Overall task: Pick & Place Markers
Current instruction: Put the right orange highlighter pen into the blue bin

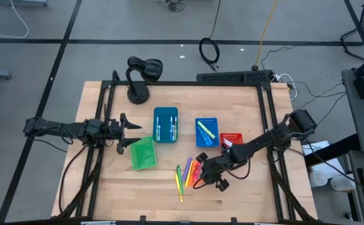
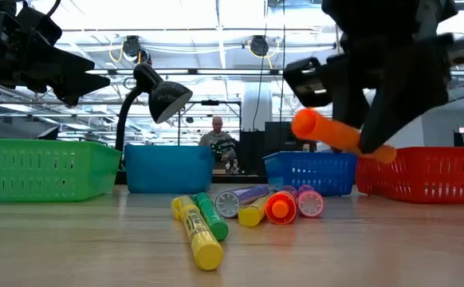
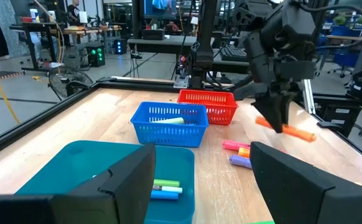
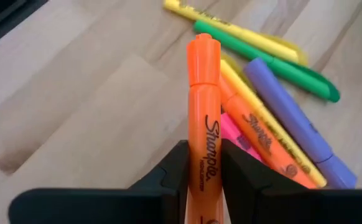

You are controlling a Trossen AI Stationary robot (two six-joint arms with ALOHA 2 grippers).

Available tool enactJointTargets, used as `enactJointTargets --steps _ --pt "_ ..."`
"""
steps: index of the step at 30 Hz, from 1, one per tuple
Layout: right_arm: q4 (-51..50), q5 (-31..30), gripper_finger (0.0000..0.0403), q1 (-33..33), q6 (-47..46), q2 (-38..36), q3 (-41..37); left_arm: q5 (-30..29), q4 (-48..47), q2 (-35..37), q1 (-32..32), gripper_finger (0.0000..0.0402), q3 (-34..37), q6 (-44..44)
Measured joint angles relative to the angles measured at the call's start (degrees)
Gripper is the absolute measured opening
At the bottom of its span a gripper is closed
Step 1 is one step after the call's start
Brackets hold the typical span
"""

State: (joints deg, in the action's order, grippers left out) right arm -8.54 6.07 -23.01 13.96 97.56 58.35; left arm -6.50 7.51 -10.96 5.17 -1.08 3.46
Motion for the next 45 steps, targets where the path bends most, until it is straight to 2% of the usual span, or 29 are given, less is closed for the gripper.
enactJointTargets --steps 14,29,34,38,45 --pt "-0.8 0.0 0.0063 -1.2 0.1 -0.7 0.0 0.0 0.0 0.0 0.0 0.0267 0.0 0.0" --pt "-5.6 -0.2 0.006 -5.2 -1.5 -8.0 -0.1 0.0 0.0 0.0 0.0 0.0267 0.0 0.0" --pt "-5.7 -0.4 0.0059 -6.3 -1.5 -8.3 -0.1 0.0 0.0 0.0 0.0 0.0267 0.0 0.0" --pt "-6.0 -4.5 0.0059 -6.4 -3.6 -8.3 -0.1 0.0 0.0 0.0 0.0 0.0267 0.0 0.0" --pt "-6.3 -14.0 0.0061 -5.0 -16.5 -8.3 -0.1 0.0 0.0 0.0 0.0 0.0267 0.0 0.0"
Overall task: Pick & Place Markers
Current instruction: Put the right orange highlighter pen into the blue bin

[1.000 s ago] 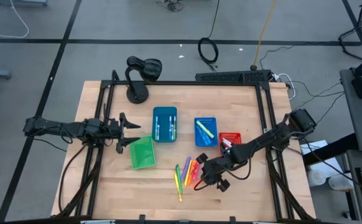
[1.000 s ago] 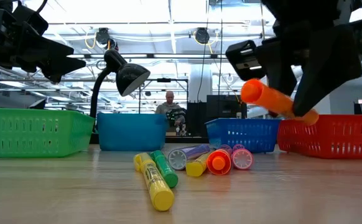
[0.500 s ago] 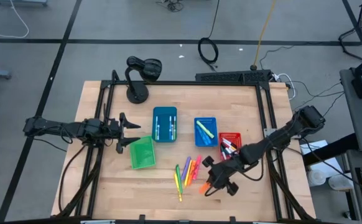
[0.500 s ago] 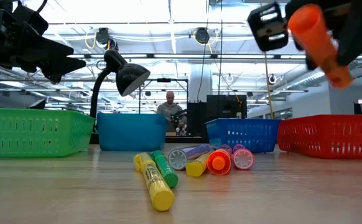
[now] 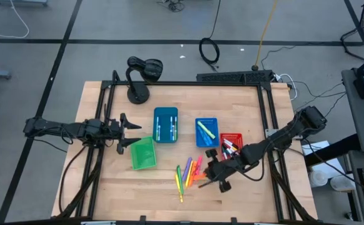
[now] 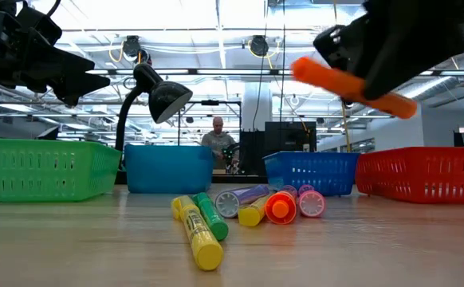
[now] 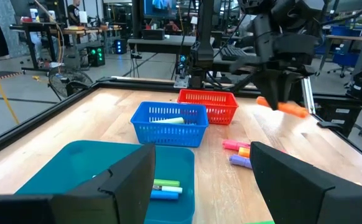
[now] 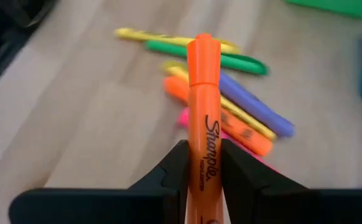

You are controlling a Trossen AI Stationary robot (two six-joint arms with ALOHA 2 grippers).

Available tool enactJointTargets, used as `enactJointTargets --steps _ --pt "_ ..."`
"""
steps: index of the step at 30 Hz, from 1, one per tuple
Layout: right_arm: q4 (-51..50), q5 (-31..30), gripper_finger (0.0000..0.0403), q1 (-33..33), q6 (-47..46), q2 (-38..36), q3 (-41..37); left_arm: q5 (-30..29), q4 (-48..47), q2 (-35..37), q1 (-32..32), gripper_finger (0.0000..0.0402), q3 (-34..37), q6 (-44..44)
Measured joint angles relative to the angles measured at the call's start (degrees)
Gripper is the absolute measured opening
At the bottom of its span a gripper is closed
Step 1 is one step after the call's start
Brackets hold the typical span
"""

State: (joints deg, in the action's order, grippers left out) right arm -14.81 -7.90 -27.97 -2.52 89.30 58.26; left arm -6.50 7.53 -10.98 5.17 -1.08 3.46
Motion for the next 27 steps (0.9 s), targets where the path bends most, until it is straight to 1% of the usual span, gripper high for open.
enactJointTargets --steps 3,10,16,22,27 --pt "0.0 -2.7 0.0063 1.4 -5.0 0.0 0.0 0.0 0.0 0.0 0.0 0.0267 0.0 0.0" --pt "0.0 -3.7 0.0062 4.8 -12.8 0.0 0.0 0.0 0.0 0.0 0.0 0.0267 0.0 0.0" --pt "-0.1 -11.6 0.0062 6.8 -16.7 0.0 0.0 0.0 0.0 0.0 0.0 0.0267 0.0 0.0" --pt "-2.2 -15.0 0.0064 8.8 -19.1 0.0 0.0 0.0 0.0 0.0 0.0 0.0267 0.0 0.0" --pt "-3.8 -22.4 0.0061 10.5 -20.5 0.0 0.0 0.0 0.0 0.0 0.0 0.0267 0.0 0.0"
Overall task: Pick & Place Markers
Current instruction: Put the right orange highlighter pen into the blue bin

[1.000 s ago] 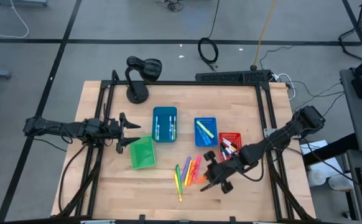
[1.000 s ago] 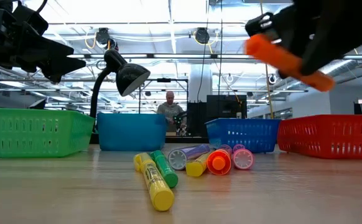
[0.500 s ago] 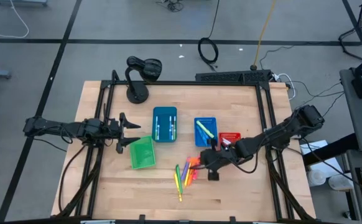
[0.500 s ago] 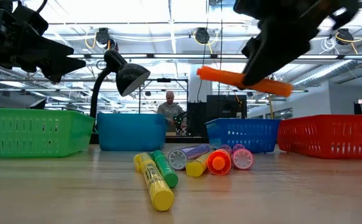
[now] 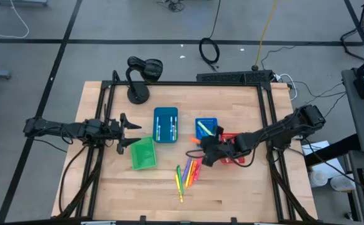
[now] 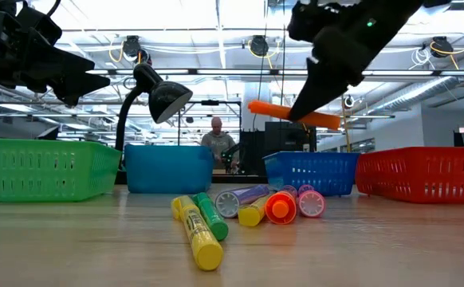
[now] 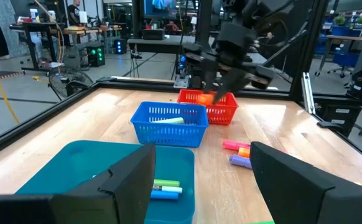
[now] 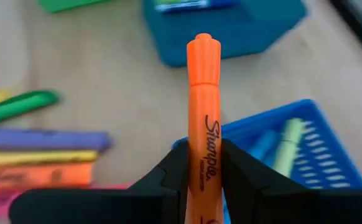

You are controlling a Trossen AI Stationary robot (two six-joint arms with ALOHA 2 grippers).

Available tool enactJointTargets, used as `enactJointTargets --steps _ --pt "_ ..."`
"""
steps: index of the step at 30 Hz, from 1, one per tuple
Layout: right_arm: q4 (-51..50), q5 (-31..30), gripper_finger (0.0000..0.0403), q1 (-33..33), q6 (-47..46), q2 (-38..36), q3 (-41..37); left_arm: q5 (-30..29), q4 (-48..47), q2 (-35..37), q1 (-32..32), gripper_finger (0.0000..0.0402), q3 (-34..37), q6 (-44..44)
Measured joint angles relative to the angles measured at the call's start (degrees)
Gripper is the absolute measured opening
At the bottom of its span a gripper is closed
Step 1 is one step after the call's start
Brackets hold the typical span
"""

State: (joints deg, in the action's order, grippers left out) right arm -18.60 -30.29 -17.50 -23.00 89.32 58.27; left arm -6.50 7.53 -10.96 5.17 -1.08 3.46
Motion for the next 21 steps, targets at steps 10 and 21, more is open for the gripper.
enactJointTargets --steps 10,21 --pt "4.1 -12.1 0.0063 3.0 -0.4 0.0 -3.5 0.0 0.0 0.0 0.0 0.0267 0.0 0.0" --pt "15.8 -10.8 0.0063 6.6 -3.4 -10.1 -13.6 0.0 0.0 0.0 0.0 0.0267 0.0 0.0"
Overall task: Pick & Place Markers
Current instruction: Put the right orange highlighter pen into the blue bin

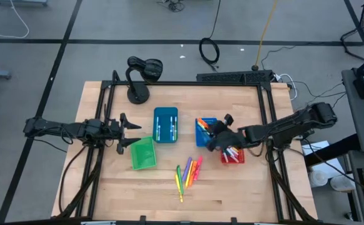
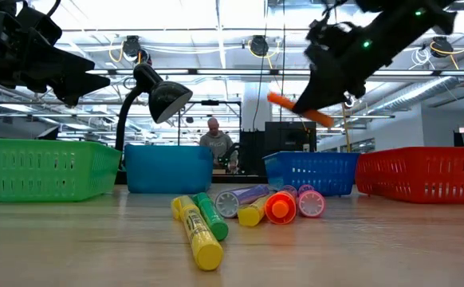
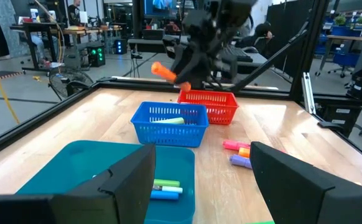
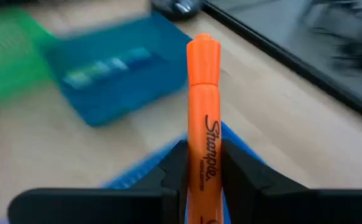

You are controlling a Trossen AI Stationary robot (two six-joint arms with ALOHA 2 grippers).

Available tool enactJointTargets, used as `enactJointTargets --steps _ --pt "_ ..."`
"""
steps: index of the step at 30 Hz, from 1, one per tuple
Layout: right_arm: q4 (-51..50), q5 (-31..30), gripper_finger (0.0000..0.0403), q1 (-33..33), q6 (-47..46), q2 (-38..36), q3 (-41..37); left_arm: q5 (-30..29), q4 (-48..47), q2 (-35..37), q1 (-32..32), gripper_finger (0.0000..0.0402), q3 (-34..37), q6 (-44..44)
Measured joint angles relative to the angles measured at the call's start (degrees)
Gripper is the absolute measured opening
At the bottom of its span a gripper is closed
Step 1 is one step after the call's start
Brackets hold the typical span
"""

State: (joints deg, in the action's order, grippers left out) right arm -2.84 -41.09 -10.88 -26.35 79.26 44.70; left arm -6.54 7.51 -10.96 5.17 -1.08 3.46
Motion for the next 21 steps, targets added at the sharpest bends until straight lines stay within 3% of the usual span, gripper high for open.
enactJointTargets --steps 5,12,21 --pt "12.7 5.1 0.0063 0.8 1.7 -7.8 -8.9 0.0 -0.2 0.0 0.0 0.0267 0.0 0.0" --pt "8.9 5.1 0.0058 1.5 -1.2 -12.1 -11.4 0.0 -0.2 0.0 0.0 0.0267 0.0 0.0" --pt "12.0 5.1 0.0056 3.3 -3.0 -10.3 -11.4 0.0 0.0 0.0 0.0 0.0267 0.0 0.0"
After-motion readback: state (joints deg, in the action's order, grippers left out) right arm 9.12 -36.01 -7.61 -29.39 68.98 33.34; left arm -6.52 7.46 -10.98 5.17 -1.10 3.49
